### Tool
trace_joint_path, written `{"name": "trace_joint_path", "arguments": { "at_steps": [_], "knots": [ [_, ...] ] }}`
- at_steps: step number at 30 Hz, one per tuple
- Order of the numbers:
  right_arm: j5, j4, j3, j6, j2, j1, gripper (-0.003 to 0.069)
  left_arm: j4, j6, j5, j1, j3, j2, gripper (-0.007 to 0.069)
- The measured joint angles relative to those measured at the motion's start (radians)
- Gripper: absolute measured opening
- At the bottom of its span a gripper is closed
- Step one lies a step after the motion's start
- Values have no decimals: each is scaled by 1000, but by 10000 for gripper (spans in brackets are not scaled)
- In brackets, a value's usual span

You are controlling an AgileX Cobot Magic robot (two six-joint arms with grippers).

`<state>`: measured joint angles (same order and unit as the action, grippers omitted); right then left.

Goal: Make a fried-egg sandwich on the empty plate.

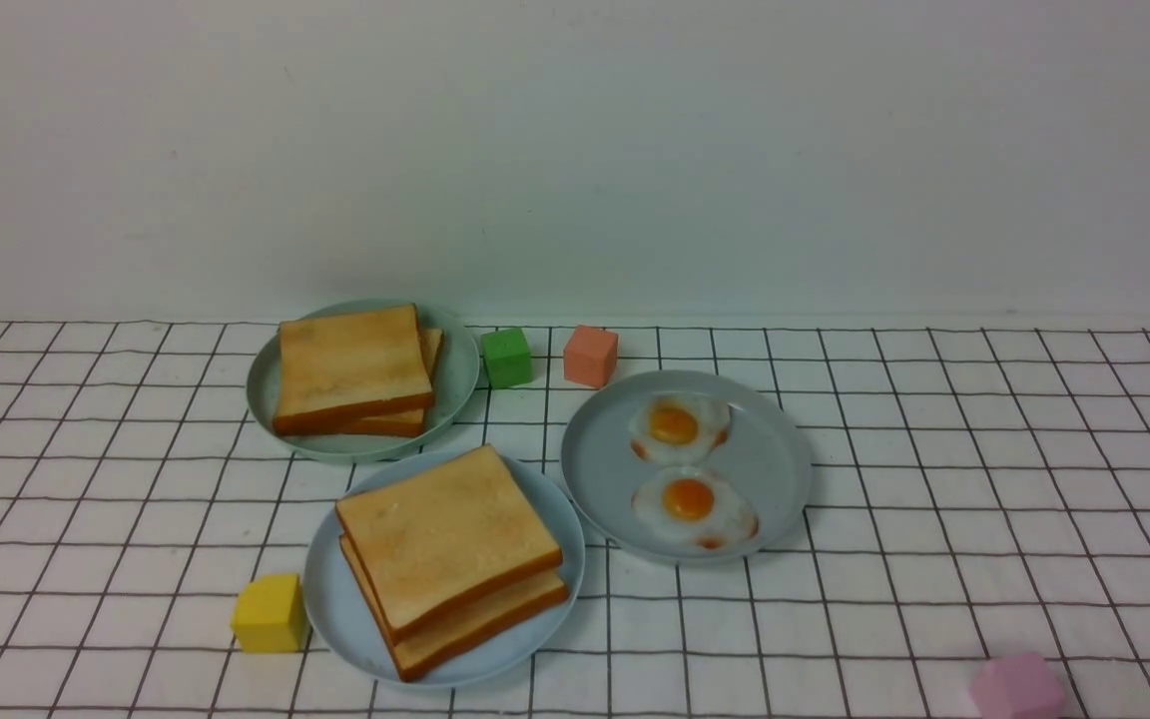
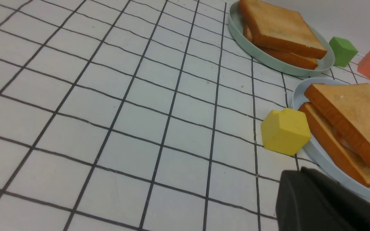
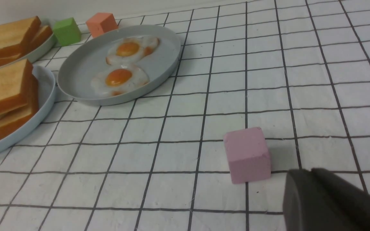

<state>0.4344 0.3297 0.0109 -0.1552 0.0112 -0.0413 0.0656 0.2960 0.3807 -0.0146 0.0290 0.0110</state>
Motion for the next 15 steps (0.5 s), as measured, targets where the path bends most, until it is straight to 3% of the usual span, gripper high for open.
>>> {"name": "trace_joint_path", "arguments": {
  "at_steps": [15],
  "knots": [
    [0,0,0,0,0,0,70,0,0,0,0,0,0,0]
  ]
}}
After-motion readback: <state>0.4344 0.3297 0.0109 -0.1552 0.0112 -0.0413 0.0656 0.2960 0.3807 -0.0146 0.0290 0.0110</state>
